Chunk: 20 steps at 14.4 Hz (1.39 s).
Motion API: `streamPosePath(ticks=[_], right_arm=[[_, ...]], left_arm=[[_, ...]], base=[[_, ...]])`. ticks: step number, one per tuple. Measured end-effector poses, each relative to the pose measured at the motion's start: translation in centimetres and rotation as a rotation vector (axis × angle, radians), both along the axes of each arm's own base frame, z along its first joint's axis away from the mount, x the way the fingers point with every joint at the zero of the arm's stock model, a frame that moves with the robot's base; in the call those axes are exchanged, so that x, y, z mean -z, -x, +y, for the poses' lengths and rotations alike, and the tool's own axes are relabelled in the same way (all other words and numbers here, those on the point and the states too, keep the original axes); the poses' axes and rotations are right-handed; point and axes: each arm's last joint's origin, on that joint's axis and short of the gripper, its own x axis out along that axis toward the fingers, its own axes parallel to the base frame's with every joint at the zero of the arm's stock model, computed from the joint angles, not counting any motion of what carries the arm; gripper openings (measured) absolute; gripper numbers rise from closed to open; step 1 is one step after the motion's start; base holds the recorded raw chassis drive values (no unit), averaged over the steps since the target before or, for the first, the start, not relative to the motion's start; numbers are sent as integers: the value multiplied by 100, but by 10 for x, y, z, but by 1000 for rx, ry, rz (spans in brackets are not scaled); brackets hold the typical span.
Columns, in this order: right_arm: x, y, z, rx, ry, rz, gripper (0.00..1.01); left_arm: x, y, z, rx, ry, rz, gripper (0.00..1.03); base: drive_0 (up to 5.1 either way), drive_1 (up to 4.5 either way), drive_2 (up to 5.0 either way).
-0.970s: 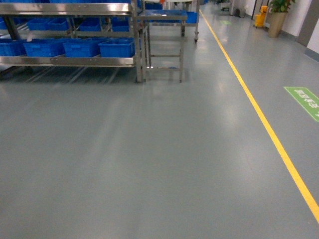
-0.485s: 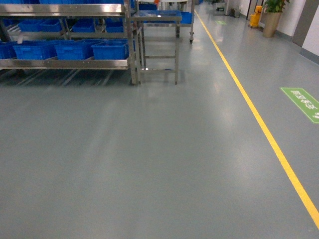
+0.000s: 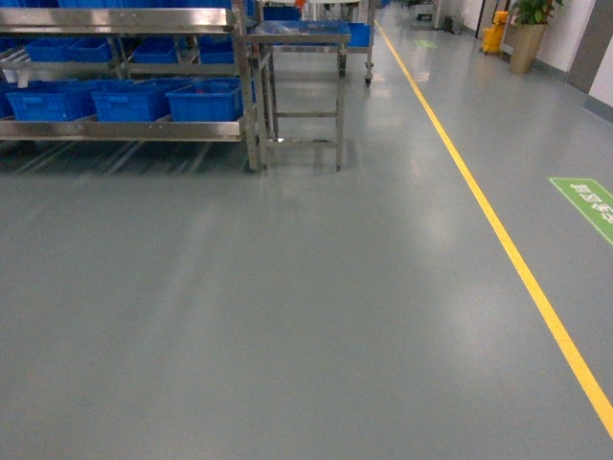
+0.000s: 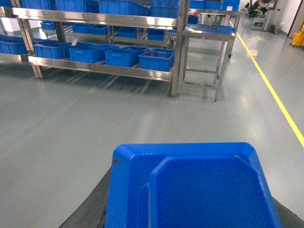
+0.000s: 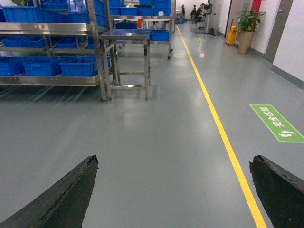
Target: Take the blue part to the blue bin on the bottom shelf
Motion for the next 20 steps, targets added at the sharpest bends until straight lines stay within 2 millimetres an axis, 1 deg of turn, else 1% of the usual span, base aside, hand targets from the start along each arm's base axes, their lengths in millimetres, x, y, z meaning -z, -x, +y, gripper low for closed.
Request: streamPosePath(ticks=[20], right_arm=[[0,0,0,0,0,0,98]], left_arm=[[0,0,0,0,2,-2,43]], base=[[2,425,-420]])
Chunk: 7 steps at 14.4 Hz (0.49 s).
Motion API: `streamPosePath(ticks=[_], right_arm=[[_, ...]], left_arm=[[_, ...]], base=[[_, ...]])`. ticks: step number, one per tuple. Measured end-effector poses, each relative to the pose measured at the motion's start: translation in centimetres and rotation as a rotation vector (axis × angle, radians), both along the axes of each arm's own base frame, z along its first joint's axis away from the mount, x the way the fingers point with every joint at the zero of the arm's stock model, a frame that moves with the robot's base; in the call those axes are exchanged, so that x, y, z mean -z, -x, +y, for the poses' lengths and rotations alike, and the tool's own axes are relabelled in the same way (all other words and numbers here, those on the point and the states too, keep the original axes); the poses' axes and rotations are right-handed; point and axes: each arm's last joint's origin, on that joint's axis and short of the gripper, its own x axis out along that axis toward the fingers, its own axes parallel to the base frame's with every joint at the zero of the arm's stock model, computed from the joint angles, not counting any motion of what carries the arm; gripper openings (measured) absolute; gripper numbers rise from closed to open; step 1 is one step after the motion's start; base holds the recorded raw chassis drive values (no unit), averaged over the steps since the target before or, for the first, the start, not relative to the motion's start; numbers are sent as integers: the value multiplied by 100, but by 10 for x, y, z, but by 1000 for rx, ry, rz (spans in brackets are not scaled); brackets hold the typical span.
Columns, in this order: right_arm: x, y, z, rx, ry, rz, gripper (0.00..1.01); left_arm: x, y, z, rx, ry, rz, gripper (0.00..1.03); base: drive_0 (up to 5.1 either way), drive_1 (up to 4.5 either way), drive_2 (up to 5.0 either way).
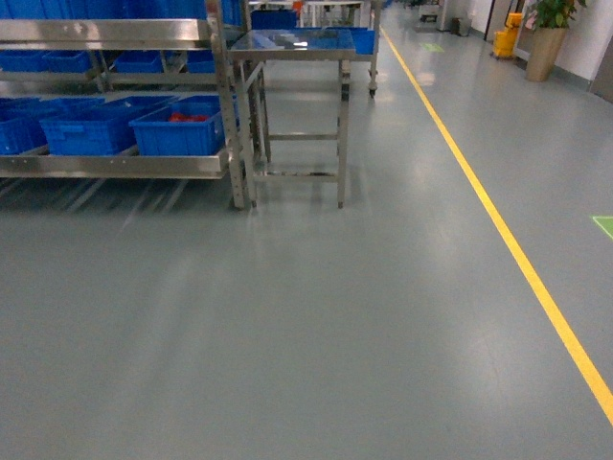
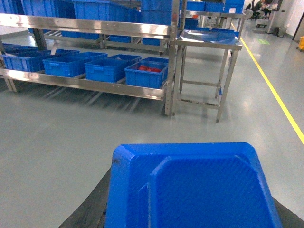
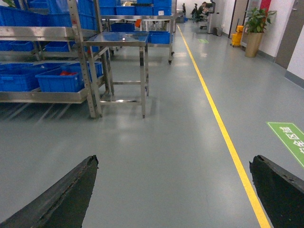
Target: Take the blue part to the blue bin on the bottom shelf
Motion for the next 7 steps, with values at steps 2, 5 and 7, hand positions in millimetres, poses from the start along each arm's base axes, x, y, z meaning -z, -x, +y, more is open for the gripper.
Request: streamPosePath(ticks=[2,5,7], right_arm=[[0,0,0,0,0,2,98],[0,0,0,0,0,-2,98],[0,0,0,0,0,-1,98]], left_arm=[[0,0,0,0,0,0,43],[0,0,0,0,2,-2,43],[0,0,0,0,1,-1,43]], base=[[2,425,-420],[1,422,-420],[1,422,-420]])
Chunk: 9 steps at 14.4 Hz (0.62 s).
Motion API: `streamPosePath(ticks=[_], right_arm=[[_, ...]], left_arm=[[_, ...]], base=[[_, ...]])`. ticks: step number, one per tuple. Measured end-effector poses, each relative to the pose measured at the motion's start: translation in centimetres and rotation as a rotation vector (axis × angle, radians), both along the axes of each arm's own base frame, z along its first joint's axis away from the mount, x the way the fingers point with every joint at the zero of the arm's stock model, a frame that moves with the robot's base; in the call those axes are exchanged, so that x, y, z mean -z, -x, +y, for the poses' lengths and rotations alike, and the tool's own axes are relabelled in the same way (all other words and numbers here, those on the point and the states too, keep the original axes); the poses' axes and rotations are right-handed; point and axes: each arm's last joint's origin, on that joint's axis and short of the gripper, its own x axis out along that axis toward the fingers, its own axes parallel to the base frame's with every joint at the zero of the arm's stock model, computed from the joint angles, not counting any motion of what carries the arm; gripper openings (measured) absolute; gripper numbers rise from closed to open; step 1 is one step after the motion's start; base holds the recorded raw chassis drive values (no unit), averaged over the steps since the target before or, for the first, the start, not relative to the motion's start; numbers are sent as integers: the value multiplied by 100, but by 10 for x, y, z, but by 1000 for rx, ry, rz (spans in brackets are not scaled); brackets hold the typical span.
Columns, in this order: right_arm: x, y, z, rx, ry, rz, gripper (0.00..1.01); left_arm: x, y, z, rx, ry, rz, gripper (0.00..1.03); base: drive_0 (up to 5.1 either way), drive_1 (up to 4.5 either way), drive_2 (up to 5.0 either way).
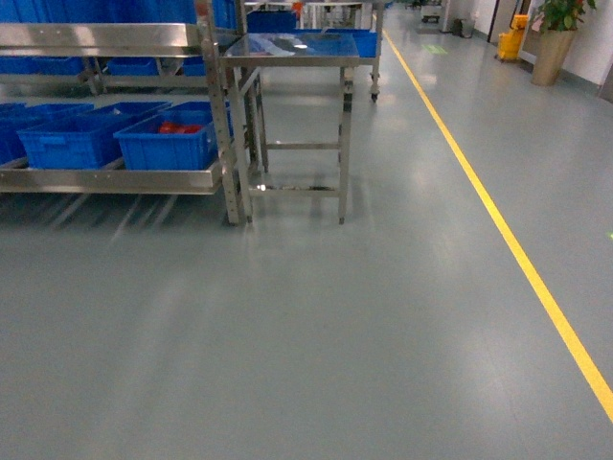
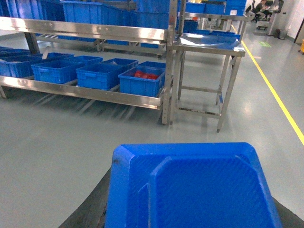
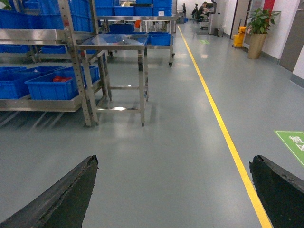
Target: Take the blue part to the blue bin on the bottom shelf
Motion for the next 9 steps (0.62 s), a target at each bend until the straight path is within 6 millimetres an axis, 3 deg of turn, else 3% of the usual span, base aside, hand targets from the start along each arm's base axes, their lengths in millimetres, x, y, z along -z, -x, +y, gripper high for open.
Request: streamPosePath(ticks=[9], right_arm=[[0,0,0,0,0,-1,98]], left_arm=[[0,0,0,2,-1,1,43]], base=[[-13,409,-434]])
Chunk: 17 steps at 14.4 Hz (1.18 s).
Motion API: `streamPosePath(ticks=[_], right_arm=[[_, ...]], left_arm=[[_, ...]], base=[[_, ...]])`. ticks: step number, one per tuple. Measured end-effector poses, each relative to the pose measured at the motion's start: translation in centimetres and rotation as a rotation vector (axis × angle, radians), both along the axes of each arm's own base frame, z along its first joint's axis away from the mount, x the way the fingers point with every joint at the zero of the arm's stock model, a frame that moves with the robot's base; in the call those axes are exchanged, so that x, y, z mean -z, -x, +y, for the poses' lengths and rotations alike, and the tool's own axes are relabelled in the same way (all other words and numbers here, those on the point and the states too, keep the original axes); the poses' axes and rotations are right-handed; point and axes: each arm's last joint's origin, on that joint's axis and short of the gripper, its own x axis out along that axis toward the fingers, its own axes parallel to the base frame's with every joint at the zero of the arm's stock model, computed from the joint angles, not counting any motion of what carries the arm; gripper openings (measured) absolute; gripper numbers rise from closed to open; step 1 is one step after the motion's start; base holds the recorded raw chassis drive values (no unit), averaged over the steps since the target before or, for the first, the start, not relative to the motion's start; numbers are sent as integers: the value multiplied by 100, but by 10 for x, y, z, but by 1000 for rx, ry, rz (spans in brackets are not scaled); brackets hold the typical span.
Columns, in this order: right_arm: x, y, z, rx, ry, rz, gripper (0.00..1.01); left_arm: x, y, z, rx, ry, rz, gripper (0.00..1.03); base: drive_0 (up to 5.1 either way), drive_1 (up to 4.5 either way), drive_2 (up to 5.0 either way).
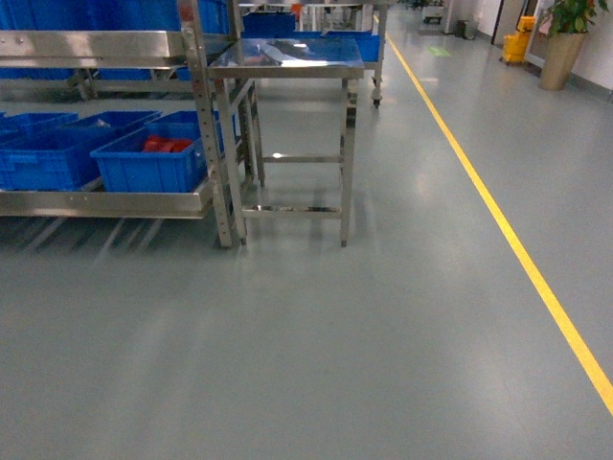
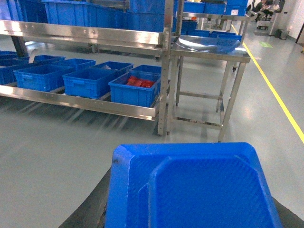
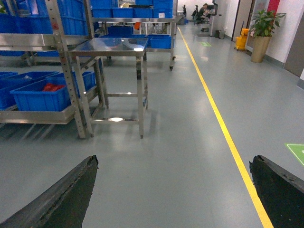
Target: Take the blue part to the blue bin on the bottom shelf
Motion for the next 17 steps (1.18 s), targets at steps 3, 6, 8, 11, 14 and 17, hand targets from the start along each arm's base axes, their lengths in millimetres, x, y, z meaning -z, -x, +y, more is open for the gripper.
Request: streamPosePath(ticks=[3,6,8,11,14,17], right_arm=[[0,0,0,0,0,3,98],[0,0,0,0,0,3,98],[0,0,0,0,0,3,98],[0,0,0,0,0,3,98],[0,0,0,0,0,4,98],[0,0,0,0,0,3,98]], left_arm=[[0,0,0,0,0,1,43],[0,0,0,0,0,1,43],[0,0,0,0,1,-2,43],[0,0,0,0,-1,2,43],[0,0,0,0,-1,2,43],[0,0,0,0,-2,3,43]], base=[[-9,412,-430],[-6,416,-427],[-6,416,-427],[0,420,-420],[3,423,-417],[3,423,-417]])
